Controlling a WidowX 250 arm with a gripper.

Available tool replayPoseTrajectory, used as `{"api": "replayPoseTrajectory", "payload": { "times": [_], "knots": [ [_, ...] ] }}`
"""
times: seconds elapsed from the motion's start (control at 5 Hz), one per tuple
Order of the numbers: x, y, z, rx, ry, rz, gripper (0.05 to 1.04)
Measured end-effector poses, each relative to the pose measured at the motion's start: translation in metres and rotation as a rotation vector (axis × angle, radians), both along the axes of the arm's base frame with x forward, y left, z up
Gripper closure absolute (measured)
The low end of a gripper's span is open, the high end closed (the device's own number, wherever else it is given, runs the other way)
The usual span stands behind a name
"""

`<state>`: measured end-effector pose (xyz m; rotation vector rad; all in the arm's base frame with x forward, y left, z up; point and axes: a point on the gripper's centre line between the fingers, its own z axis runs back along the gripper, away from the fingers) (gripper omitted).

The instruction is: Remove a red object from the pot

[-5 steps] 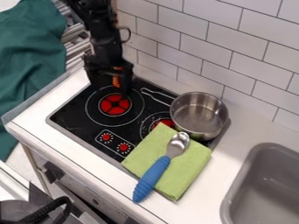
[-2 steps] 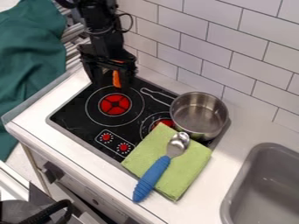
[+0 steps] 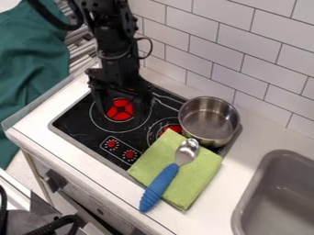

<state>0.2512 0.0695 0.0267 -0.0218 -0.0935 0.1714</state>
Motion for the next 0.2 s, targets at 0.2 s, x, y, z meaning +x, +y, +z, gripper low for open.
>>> {"api": "replayPoseTrajectory", "payload": {
  "times": [0.2],
  "knots": [
    [-0.0116,-0.0082,-0.0009,-0.003,0.001,-0.016,0.073]
  ]
}}
